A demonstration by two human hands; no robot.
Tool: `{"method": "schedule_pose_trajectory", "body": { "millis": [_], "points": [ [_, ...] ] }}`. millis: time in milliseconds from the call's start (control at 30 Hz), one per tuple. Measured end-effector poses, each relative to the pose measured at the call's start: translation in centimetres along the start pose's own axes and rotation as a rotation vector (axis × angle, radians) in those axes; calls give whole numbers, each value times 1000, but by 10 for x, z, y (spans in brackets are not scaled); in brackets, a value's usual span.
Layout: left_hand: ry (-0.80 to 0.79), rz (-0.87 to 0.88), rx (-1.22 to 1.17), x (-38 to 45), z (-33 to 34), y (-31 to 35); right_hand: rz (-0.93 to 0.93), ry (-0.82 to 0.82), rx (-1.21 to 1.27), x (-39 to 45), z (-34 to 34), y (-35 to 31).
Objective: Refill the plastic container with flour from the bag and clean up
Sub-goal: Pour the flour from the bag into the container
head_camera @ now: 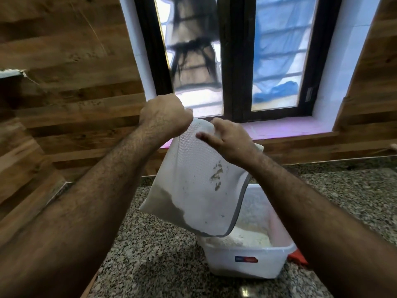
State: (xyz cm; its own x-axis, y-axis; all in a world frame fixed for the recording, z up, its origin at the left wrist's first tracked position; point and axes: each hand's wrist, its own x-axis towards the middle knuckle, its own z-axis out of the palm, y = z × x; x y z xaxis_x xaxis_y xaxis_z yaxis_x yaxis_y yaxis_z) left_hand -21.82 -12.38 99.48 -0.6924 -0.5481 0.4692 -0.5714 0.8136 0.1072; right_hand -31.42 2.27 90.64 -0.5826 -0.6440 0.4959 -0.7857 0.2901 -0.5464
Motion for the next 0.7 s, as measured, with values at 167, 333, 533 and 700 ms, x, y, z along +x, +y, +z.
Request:
{"method": "schedule_pose_trajectory", "body": {
  "millis": [167, 333, 533, 700],
  "points": [
    [-12, 21, -68, 1, 4, -3, -77, 145, 285, -2, 9, 9],
    [-34, 56, -269, -15, 9, -25, -118, 212, 338, -4, 18, 2],
    [-118, -154, -700, -78, 70, -95, -142, 235, 359, 1, 25, 1],
    [-440, -581, -914, -133, 154, -156, -137, 231, 375, 4, 29, -3]
  ]
}}
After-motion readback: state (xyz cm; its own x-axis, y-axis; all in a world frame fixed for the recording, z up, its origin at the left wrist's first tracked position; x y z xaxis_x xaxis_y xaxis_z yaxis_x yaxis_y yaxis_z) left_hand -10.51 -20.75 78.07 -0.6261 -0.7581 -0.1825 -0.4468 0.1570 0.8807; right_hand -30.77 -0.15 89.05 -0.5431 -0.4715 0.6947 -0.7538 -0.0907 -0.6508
